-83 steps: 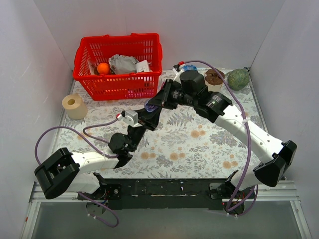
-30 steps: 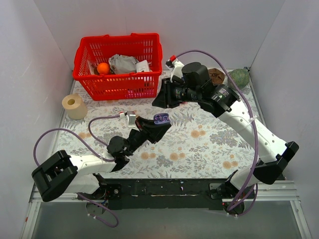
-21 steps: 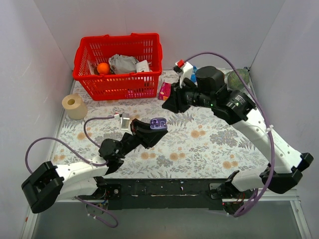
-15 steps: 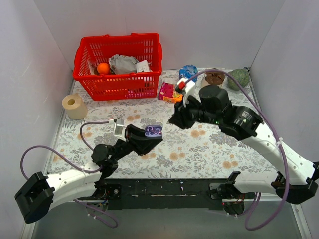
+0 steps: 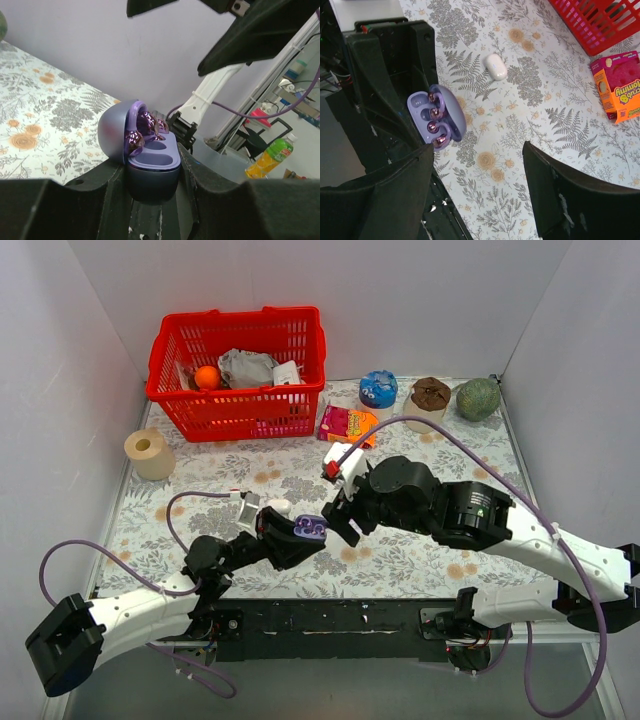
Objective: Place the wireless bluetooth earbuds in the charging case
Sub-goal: Place the earbud in the charging case, then pick up the earbud from the charging case.
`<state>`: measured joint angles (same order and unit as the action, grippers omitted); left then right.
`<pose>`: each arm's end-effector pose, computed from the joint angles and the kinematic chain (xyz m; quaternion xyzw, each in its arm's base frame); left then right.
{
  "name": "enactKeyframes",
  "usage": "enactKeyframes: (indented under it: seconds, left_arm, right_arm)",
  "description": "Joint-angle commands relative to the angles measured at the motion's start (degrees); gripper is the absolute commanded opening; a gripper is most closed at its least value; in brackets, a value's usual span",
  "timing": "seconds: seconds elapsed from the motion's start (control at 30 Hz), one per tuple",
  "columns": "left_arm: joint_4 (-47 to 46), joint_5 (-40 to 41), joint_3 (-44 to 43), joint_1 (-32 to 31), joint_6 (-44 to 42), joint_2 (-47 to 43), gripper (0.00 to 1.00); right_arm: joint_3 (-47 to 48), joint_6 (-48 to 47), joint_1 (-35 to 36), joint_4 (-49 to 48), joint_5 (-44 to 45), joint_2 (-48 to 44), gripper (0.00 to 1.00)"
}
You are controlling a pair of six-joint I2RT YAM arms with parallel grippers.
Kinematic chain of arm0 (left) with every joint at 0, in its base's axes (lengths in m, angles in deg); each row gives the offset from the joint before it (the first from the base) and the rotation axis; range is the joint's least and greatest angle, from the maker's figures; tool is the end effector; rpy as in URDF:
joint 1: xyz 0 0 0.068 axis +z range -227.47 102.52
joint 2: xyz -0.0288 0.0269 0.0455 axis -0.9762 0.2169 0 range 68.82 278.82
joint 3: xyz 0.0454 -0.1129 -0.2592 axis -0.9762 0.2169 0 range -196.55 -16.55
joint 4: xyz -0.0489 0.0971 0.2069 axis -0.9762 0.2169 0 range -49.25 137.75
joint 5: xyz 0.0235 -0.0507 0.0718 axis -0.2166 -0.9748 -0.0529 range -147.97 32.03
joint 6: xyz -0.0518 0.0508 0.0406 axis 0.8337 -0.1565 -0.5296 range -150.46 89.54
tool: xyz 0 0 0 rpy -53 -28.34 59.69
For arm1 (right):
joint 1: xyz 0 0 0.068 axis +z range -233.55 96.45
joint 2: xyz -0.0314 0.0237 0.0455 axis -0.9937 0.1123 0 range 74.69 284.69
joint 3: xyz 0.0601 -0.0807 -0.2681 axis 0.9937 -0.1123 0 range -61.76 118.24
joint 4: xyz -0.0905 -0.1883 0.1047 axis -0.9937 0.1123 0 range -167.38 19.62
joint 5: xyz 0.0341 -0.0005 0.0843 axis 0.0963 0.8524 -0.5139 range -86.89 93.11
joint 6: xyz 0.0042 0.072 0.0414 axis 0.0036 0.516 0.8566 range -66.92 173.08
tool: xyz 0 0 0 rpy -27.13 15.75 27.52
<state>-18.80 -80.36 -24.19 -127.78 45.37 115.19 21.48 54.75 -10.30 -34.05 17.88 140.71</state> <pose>0.0844 -0.1450 0.2772 0.0329 0.5783 -0.7700 0.2676 0.0825 0.2094 0.4250 -0.4370 0.7224 0.2327 0.4828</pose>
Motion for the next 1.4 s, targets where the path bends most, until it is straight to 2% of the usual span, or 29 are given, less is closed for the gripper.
enactKeyframes:
  seconds: [0.0,0.17,0.3,0.7,1.37]
  left_arm:
    - [5.4,-3.8,-3.43,0.38,-3.14,-1.11,0.0]
    - [8.22,-4.76,-4.93,0.38,-4.55,-0.75,0.0]
    - [8.66,-4.24,-4.58,0.38,-5.34,-1.54,0.0]
    - [11.3,-2.57,-5.55,0.38,-8.16,-2.42,0.0]
    - [12.0,-0.99,-6.07,0.38,-8.77,-3.22,0.0]
  right_arm:
    - [5.78,-0.45,0.31,1.75,3.33,4.54,0.79]
    - [7.37,1.4,0.22,-0.26,2.73,6.05,0.78]
    - [9.47,3.25,0.22,1.22,1.5,8.33,0.67]
    - [12.91,6.24,0.22,4.04,-1.93,11.58,0.55]
    - [13.53,6.68,0.22,7.56,-1.67,13.96,0.48]
